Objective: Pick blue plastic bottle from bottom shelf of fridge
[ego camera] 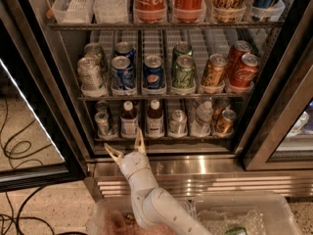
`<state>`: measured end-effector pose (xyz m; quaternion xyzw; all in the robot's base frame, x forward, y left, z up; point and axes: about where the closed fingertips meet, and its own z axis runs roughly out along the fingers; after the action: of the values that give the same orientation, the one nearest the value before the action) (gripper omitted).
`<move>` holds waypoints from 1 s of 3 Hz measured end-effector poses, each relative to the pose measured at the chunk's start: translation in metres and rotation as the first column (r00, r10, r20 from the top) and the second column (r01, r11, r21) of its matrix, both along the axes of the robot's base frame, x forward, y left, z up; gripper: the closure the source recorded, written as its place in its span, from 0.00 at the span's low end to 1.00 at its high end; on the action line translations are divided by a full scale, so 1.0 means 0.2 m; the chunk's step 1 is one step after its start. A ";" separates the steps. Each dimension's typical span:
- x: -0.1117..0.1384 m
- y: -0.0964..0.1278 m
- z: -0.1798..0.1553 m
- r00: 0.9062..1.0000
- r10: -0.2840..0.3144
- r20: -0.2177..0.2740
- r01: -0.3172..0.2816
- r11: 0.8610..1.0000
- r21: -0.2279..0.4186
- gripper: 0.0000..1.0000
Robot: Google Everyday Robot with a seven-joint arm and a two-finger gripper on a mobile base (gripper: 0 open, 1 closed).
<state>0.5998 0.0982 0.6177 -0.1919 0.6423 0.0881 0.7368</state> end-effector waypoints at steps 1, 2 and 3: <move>0.00 0.00 0.00 1.000 0.000 0.000 0.000 1.000 0.000 0.25; 0.01 0.00 0.00 1.000 -0.003 0.002 0.003 1.000 -0.001 0.27; 0.05 -0.01 0.00 1.000 -0.021 0.011 0.021 1.000 -0.005 0.26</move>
Offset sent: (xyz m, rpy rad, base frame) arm 0.0069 -0.0003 -0.0016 -0.0060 -0.0058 -0.0110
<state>0.6094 0.0961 0.6181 -0.1877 0.6404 0.0775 0.7407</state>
